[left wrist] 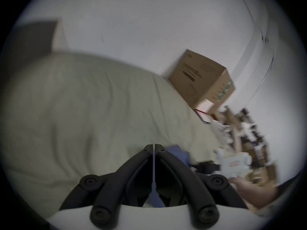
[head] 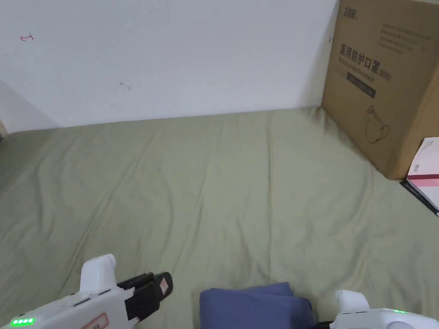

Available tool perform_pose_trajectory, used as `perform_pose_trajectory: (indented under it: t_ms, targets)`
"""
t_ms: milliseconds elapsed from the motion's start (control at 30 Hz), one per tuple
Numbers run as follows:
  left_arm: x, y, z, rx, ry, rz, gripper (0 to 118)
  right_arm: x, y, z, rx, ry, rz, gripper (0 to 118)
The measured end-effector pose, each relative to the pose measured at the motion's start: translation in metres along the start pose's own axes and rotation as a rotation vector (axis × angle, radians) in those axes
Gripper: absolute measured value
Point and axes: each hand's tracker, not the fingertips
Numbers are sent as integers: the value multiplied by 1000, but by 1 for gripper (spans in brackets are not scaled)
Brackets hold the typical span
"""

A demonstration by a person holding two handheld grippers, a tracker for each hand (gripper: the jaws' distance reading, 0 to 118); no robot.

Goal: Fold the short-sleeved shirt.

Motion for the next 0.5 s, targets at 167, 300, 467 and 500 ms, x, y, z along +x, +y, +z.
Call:
perform_pose_trajectory:
  t_ms: [167,300,467,500]
  targets:
    - [-65,-21,-45,-240,-190,311,118,-3,-2,0,6,-13,39,2]
    - [-98,-42,-72,-351,-339,464,118,2,-2,0,4,6,0,2]
    - [-81,-70,-135,-370,-612,552,118,3,-3,1,5,13,-16,2]
    - [-77,-72,-144,-396,-655,579,118,4,-2,0,6,14,-17,2]
